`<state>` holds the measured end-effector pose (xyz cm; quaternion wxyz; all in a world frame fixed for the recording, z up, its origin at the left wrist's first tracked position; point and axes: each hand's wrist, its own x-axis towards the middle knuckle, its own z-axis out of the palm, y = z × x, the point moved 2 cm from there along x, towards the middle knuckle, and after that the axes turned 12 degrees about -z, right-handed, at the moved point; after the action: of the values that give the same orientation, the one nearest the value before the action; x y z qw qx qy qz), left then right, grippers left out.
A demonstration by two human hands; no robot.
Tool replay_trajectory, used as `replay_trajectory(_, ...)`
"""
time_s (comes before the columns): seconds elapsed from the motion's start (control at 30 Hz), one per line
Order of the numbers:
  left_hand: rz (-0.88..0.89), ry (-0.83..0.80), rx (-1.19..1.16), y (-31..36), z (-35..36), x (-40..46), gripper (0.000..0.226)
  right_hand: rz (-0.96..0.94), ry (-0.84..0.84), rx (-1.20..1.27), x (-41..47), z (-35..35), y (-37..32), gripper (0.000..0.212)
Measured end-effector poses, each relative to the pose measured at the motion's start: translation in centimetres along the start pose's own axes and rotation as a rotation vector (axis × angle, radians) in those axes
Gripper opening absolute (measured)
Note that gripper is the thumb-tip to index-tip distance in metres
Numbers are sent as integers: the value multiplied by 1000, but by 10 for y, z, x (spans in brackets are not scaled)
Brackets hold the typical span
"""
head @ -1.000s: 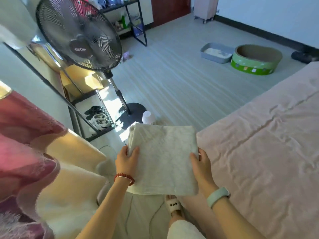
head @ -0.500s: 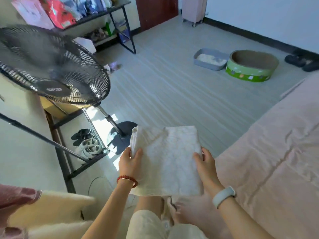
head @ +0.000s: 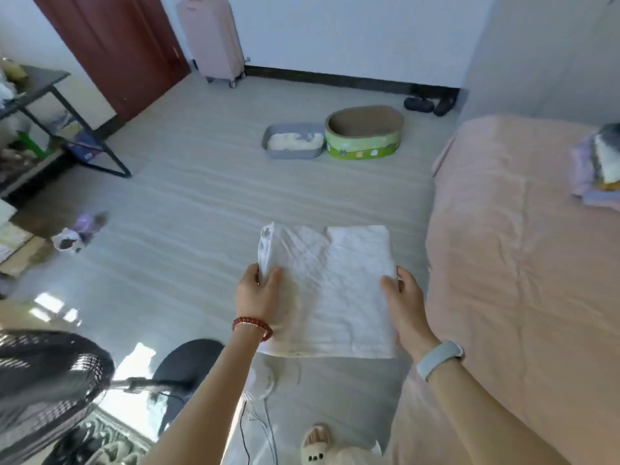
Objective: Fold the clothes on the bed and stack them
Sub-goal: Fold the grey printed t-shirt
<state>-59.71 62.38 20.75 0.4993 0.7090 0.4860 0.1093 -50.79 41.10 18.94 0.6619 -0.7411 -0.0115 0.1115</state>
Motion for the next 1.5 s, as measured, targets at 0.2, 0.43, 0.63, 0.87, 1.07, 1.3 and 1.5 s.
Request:
replay_trajectory(0.2,85,-185,48,55,62,44,27,14,162,19,36,-26,-14,14)
replay_trajectory(0.43,243,-451,148,143,198,71,36,35,499,77,115,-109,-7,20)
replay_trajectory(0.63,348,-609,229,259,363,99,24,33,716,179,241,-201,-10,21)
replay_trajectory(0.87,474,-810,315,389,535,106,16,49,935,244,357,-303,-39,20)
replay_trajectory(1.07,636,-977,415,468,670,95,25,57,1108,305,425,-375,-50,29)
replay_trajectory(1.3,849,-1231,472,570,865,73,18,34,1403,333,535,-462,-54,17)
replay_trajectory(1.5,1047,-1388,551,626,1020,47,20,30,1657,249,626,-549,-65,40)
